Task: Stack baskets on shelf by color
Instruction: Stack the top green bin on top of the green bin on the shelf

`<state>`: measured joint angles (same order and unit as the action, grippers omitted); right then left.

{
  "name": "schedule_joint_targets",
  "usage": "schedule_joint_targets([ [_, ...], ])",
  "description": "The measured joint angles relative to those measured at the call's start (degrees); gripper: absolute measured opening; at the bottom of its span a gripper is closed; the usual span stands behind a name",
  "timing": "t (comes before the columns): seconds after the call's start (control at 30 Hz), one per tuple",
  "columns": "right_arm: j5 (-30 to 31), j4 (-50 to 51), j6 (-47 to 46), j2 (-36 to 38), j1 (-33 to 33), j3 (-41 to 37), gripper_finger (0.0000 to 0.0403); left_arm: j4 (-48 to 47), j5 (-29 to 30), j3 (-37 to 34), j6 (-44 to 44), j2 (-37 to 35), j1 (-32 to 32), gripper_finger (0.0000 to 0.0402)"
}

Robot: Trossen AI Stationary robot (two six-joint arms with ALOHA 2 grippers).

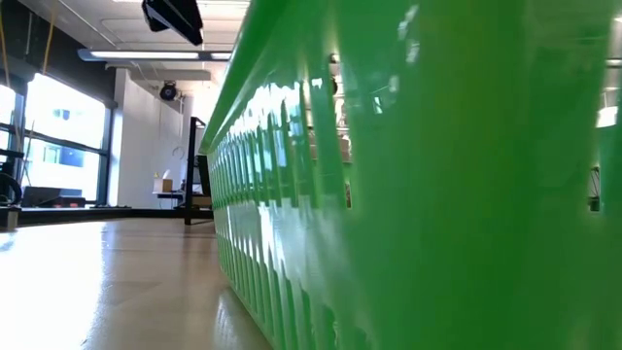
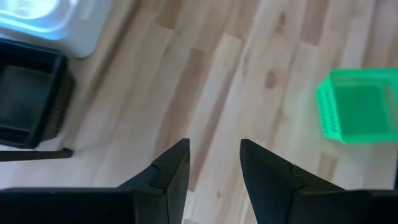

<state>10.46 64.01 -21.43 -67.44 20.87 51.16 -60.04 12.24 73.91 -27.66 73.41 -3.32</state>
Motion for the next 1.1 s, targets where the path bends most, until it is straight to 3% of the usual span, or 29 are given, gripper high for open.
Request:
schedule_joint_targets([
  [0.17,0.02,-1.44,4.94,0.00,3.02,-1.94,0.0146,0.01,-0.01,0.00,0.02,0.02,3.77,0.0131],
  [0.53,0.48,-10.64,5.02,-0.01,5.02,-11.24,0.0145,0.04,-0.03,0.00,0.92,0.02,8.61,0.0131],
  [1.1,2.16,-15.60,0.89,-0.94,6.53,-13.58,0.0144,0.14,-0.01,0.00,1.27,0.02,11.22,0.0131],
])
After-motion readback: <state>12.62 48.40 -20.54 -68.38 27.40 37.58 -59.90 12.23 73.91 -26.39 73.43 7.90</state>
